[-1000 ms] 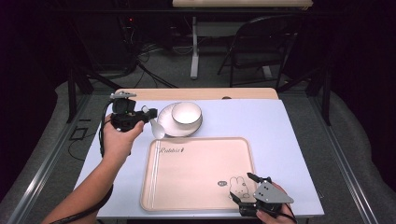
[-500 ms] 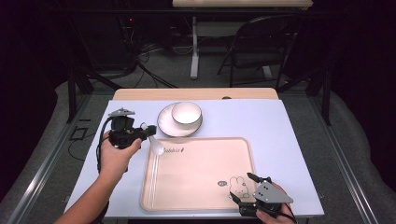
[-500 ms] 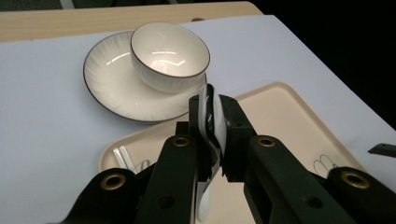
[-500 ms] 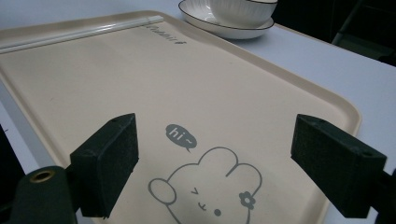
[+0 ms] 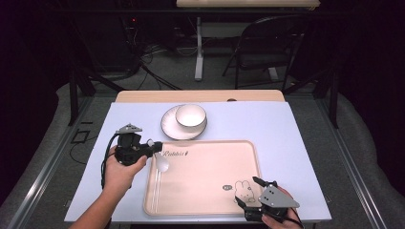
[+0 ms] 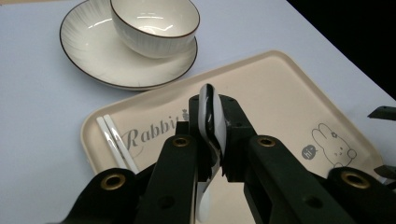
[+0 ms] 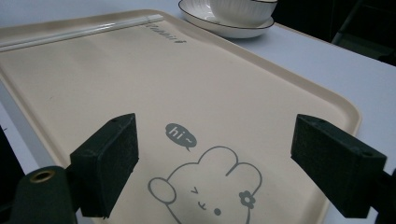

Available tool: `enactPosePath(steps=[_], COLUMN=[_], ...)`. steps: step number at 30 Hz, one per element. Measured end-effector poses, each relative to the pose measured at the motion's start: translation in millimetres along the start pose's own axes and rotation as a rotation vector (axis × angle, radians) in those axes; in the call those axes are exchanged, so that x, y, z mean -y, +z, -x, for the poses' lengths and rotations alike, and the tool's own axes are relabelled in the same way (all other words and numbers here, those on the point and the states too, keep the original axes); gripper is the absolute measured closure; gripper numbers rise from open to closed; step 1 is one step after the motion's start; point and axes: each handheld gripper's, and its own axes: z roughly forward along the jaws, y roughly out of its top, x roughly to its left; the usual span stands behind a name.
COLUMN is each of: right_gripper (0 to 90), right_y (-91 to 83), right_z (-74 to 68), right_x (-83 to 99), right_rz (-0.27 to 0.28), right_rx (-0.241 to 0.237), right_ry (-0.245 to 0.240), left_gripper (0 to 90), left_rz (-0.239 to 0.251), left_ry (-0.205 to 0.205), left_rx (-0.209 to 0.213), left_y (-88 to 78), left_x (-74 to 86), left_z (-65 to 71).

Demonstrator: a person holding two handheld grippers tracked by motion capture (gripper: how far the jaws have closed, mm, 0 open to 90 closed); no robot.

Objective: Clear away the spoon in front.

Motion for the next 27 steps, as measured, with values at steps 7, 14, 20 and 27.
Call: enactPosePath(steps=[7, 14, 20, 27], right_gripper=[14.4, 14.4, 14.4, 14.4], right_y=[0.3, 0.1, 0.6, 0.7], right_z=[-0.1, -0.1, -0.4, -0.6], right_x=[0.0, 0.0, 0.0, 0.1], right_rz=[0.000, -0.001, 0.000, -0.002], right_rx=[-0.002, 0.000, -0.001, -0.002], right_ry=[-0.005, -0.004, -0.006, -0.007], left_gripper=[84.9, 84.9, 84.9, 84.9], left_rz=[-0.025, -0.066, -0.101, -0.137], left_ry=[-0.010, -0.013, -0.018, -0.023], left_rx=[0.011, 0.014, 0.019, 0.027], left_y=[2.1, 8.4, 15.9, 25.8], left_x=[14.5, 27.7, 35.9, 41.2], left_z=[0.6, 0.1, -0.1, -0.2])
